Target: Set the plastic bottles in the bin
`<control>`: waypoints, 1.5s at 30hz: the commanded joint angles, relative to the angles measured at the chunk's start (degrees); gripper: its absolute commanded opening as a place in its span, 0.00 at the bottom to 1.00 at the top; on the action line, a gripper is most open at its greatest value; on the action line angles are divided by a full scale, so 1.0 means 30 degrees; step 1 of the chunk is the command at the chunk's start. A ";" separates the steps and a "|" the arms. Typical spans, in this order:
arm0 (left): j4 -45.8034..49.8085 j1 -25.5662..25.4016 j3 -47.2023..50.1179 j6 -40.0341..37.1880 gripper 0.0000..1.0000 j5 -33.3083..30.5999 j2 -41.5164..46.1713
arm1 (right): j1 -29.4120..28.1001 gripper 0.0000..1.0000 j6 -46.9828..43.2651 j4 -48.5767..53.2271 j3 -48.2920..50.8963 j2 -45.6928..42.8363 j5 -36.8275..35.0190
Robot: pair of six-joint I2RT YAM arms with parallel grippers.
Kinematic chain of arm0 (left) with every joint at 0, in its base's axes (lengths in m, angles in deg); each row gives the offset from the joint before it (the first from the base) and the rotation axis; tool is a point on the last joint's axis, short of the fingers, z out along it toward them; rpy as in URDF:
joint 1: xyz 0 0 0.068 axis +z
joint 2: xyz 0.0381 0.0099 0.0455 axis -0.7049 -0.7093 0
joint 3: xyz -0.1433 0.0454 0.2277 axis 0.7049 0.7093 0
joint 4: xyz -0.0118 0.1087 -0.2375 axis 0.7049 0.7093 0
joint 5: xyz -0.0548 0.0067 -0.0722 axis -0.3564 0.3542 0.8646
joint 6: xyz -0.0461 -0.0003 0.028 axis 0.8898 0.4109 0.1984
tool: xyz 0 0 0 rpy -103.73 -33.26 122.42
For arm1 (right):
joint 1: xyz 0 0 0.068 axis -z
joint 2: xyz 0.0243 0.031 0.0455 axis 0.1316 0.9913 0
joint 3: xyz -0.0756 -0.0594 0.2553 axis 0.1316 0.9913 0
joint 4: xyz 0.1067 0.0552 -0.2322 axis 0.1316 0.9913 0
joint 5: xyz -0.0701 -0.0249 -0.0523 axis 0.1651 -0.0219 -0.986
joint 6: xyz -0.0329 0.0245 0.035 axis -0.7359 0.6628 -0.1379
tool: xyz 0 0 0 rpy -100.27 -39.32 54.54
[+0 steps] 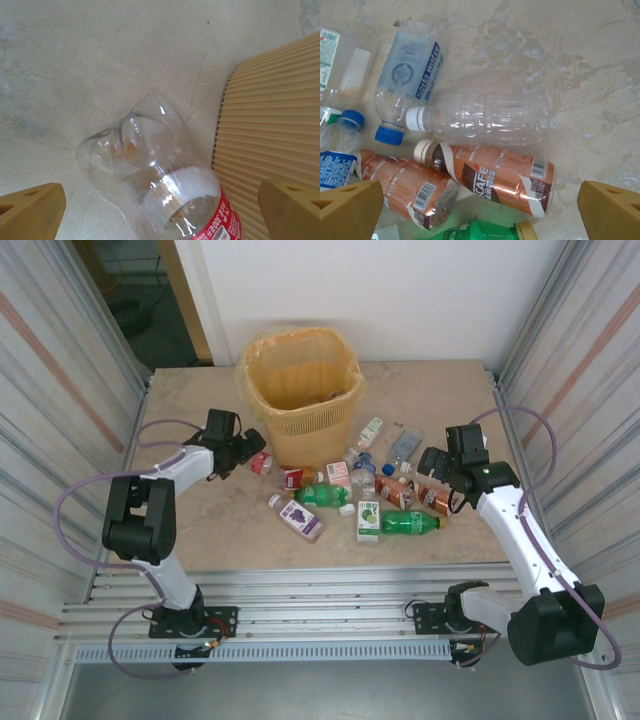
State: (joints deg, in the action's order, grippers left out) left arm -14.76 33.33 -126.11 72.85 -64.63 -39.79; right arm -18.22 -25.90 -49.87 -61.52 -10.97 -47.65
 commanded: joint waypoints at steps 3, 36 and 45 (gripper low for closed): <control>-0.0187 -0.0475 -0.0399 0.0595 0.98 -0.0114 -0.0601 | -0.0140 0.98 0.0019 -0.0303 0.0181 0.0242 -0.0328; 0.0106 -0.0070 0.0597 0.1463 0.78 -0.1498 -0.2070 | -0.0144 0.98 0.0058 -0.0146 0.0048 0.0218 -0.0159; 0.0083 0.0499 0.1254 0.1564 0.67 -0.1724 -0.1631 | -0.0171 0.98 0.0084 -0.0161 -0.0161 0.0379 0.0016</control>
State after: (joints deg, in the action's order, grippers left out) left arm -16.23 33.20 -124.41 77.26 -66.97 -44.66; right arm -18.22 -25.90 -50.59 -61.52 -9.82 -47.65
